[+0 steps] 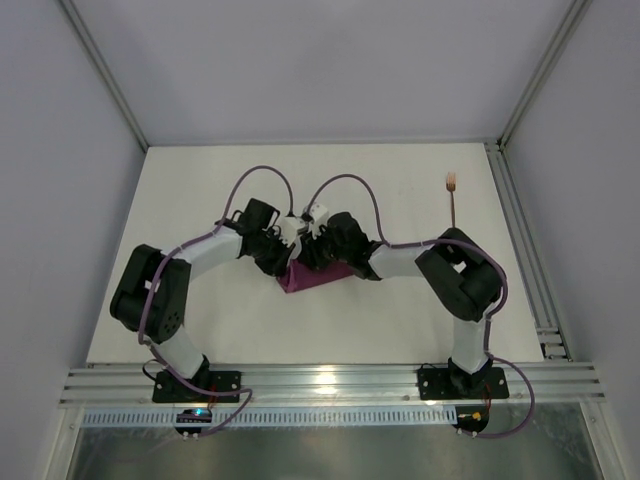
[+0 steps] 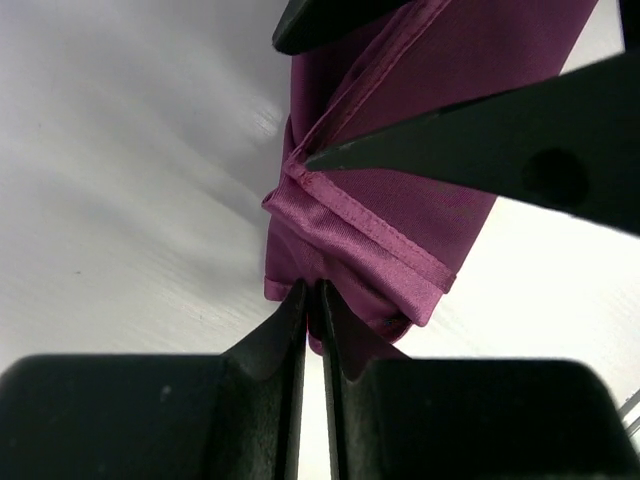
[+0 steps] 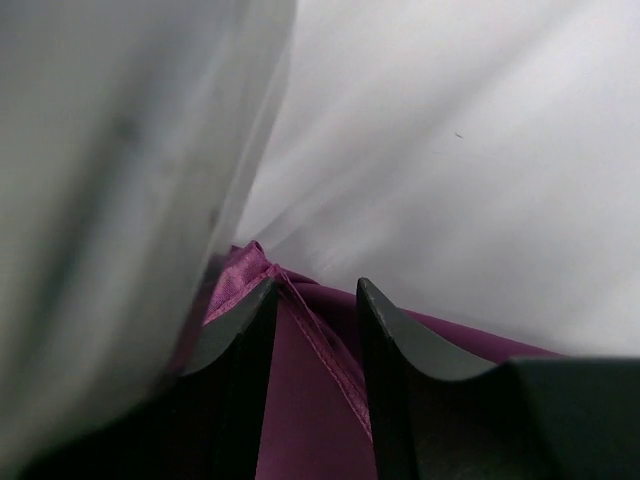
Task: Fold the napkin into a case and place the utensils inside
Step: Stuff the top corner of the smaller-rectangle-folded napkin at the center of the board.
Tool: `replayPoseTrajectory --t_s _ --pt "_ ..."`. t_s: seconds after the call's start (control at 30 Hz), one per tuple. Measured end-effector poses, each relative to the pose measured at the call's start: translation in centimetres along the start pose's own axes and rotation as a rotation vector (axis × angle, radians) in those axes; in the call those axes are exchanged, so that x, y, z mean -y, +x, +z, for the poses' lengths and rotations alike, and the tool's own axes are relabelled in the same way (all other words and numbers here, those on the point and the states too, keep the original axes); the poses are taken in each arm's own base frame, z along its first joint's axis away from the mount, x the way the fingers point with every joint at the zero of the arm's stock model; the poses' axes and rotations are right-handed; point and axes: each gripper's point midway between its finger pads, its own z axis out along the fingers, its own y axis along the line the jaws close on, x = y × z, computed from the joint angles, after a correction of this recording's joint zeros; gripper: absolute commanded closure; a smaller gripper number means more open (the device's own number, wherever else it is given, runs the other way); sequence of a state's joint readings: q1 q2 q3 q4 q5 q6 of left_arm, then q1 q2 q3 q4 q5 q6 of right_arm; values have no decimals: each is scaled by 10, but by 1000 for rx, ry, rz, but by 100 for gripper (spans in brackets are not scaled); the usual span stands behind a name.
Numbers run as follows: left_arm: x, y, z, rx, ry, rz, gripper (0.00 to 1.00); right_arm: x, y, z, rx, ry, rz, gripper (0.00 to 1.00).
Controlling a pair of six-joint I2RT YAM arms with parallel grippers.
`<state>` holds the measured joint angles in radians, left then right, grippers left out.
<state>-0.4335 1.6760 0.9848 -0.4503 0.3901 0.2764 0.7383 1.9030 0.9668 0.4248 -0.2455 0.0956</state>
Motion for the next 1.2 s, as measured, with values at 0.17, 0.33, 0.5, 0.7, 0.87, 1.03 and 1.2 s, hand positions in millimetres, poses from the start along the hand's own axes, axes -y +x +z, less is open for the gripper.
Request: replayPoseTrajectory --t_s 0.17,0.33,0.5,0.7,0.87,1.03,1.2 --pt "1 0 0 -1 -1 0 85 0 10 6 -21 -20 19 59" --pt "-2 -4 -1 3 -18 -6 89 2 15 9 -26 -38 33 59" --pt "-8 -4 -2 -1 -58 -28 100 -2 14 12 -8 -77 43 66" --pt "-16 -11 -1 4 -90 -44 100 -2 11 13 13 -95 71 87" --pt "-21 -15 2 5 -99 -70 100 0 12 16 23 -97 93 91" --pt "-30 -28 1 43 -116 -101 100 -3 13 20 36 -120 115 94" --pt "-39 -41 5 56 -134 -106 100 -8 12 23 53 -152 117 94"
